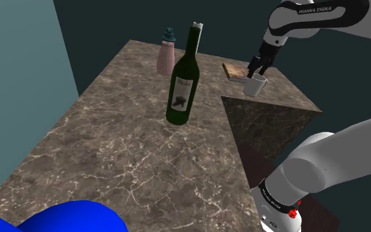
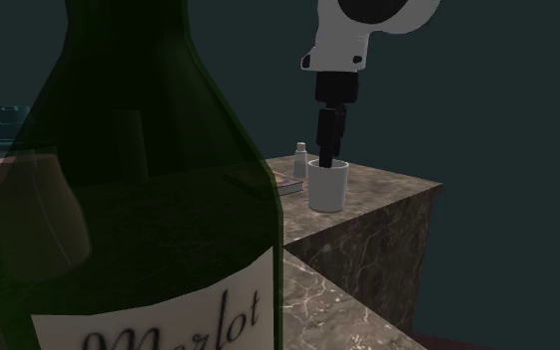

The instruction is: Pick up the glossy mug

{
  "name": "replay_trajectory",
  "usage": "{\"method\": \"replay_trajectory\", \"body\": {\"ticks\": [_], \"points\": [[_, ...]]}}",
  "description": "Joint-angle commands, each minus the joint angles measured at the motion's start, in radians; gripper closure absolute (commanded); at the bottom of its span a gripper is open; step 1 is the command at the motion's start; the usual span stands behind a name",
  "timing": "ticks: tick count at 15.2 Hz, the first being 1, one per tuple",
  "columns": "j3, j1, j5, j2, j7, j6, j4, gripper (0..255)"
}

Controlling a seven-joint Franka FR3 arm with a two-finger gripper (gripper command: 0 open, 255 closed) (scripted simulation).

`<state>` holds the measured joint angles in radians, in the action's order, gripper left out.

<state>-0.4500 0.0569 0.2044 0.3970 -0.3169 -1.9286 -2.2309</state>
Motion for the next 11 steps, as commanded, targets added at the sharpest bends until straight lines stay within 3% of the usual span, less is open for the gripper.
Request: {"method": "replay_trajectory", "body": {"ticks": [1,11], "points": [[-0.04,-0.002,-0.012,-0.066,-0.051,-0.03,0.036,0],[-0.058,0.001,-0.013,-0.095,-0.056,-0.137,-0.043,0]]}}
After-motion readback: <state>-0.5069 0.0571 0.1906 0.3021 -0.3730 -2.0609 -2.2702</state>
